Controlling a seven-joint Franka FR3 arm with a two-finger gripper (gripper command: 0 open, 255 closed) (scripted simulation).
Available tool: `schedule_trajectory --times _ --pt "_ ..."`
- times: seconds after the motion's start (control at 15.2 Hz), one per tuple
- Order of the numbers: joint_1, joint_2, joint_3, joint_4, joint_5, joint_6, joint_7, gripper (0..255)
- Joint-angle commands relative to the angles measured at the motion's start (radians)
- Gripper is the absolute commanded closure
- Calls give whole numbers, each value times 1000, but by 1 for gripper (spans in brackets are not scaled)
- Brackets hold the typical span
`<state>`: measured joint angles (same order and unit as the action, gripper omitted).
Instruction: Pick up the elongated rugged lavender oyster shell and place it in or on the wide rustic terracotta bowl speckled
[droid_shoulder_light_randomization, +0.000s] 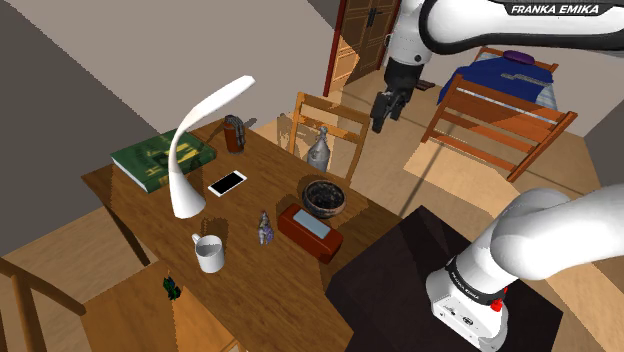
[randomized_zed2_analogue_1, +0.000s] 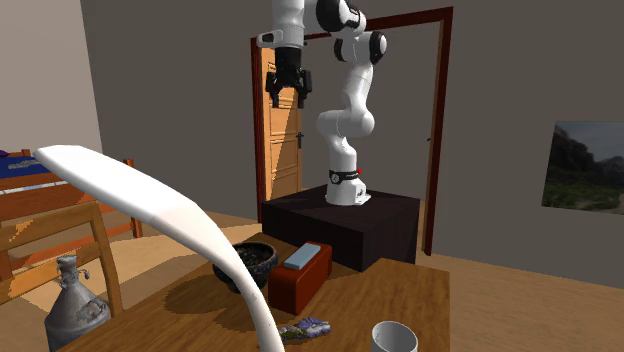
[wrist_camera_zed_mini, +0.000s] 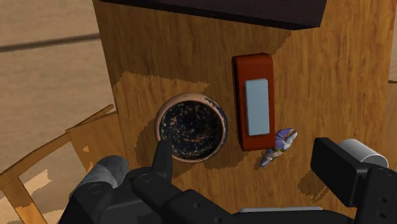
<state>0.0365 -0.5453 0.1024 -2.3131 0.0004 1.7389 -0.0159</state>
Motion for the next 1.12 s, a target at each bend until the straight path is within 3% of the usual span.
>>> schedule_trajectory --times 0.0,0.53,1.06 --pt "5 60 12 -3 -2 60 0 0" --pt "22 334 61 62 -33 249 17 0" --pt "47 632 98 204 -105 379 53 0"
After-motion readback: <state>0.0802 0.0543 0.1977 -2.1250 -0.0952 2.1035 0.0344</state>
